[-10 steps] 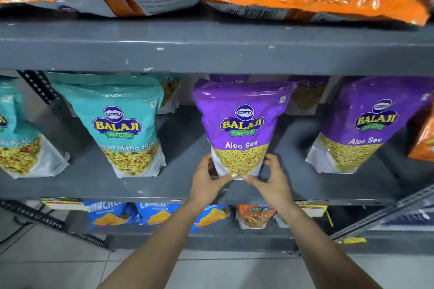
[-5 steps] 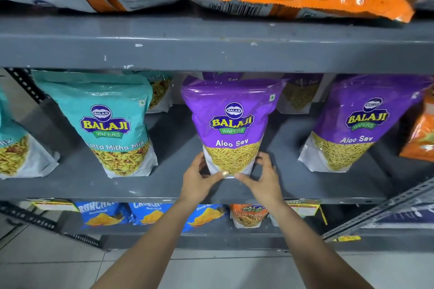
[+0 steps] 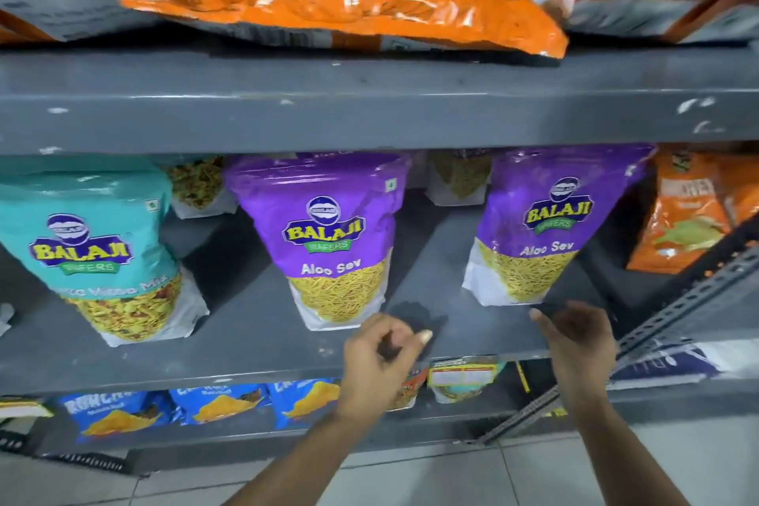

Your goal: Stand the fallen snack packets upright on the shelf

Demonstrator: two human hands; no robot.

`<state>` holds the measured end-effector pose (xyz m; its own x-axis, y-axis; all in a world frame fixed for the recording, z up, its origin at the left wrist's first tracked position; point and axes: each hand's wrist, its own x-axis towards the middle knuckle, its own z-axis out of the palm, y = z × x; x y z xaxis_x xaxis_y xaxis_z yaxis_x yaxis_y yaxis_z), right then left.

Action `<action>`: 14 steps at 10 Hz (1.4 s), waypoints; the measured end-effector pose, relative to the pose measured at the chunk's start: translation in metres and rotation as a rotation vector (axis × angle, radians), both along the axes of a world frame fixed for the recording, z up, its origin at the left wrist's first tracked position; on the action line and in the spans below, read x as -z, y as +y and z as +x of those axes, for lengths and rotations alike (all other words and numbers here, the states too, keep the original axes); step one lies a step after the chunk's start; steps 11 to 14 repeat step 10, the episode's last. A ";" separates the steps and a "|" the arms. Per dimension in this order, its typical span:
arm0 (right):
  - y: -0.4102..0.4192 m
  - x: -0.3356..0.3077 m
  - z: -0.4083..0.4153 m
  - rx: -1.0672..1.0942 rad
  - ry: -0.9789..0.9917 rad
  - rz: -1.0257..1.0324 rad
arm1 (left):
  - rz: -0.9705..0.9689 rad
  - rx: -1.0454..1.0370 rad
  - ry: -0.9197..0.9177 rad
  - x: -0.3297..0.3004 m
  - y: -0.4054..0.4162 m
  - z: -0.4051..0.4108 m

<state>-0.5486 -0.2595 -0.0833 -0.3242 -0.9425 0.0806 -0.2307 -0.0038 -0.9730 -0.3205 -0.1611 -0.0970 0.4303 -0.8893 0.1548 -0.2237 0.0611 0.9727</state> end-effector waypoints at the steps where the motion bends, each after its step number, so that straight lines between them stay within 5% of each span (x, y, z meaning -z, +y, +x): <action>1: -0.045 0.016 -0.026 -0.318 0.068 0.110 | 0.128 0.108 0.074 -0.006 -0.043 -0.034; 3: -0.099 0.018 -0.043 -0.550 0.310 0.152 | 0.326 0.153 -0.037 -0.009 -0.115 -0.073; 5: -0.084 0.012 -0.045 -0.582 0.186 0.198 | 0.313 0.009 -0.060 0.001 -0.116 -0.092; 8: -0.078 0.012 -0.045 -0.609 0.144 0.185 | 0.270 0.042 -0.058 -0.006 -0.104 -0.096; 10: -0.069 0.024 -0.049 -0.493 -0.057 0.176 | 0.309 0.057 -0.009 -0.011 -0.077 -0.085; 14: -0.069 0.024 -0.049 -0.493 -0.057 0.176 | 0.309 0.057 -0.009 -0.011 -0.077 -0.085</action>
